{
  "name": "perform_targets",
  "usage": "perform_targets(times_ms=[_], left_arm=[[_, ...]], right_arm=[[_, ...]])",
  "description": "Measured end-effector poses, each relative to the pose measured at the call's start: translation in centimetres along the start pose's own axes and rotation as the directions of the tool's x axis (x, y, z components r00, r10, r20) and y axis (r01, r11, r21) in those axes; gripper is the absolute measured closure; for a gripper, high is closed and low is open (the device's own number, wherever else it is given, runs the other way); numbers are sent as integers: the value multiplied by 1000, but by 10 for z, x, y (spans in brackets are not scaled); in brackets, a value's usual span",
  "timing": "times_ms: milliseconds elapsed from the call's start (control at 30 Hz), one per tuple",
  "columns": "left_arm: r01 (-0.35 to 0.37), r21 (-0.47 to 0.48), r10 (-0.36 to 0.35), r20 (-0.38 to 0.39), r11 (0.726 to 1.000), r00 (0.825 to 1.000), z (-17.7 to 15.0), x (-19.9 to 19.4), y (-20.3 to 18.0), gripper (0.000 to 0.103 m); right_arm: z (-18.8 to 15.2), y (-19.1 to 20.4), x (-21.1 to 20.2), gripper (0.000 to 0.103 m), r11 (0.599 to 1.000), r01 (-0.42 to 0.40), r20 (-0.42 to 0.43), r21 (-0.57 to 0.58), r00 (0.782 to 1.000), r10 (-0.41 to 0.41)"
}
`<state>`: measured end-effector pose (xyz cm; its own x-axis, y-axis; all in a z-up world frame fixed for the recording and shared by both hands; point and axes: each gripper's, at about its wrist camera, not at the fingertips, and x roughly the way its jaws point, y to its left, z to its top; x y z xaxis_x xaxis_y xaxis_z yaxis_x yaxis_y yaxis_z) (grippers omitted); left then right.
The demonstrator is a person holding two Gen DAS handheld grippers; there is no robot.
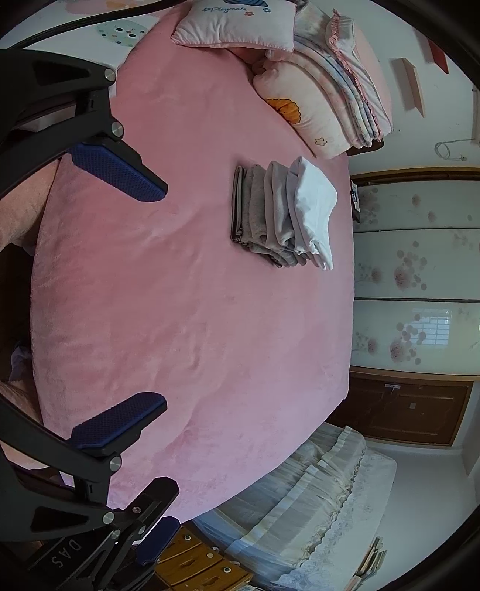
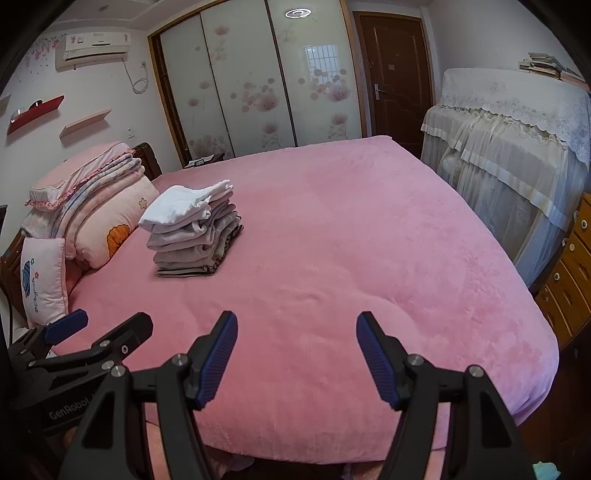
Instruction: Fold small clothes
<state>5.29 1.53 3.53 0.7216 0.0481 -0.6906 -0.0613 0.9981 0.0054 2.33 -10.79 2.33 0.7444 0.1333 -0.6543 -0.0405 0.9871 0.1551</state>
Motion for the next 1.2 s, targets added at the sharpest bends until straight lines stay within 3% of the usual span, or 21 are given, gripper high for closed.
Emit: perform_targets(times_ms=[1200], left_arm=[[12,-2,-12,-3,1000,1000,-4,-6,-3,1]], right_arm=[[-2,2,-12,36,999,32,22,-16,999,-32]])
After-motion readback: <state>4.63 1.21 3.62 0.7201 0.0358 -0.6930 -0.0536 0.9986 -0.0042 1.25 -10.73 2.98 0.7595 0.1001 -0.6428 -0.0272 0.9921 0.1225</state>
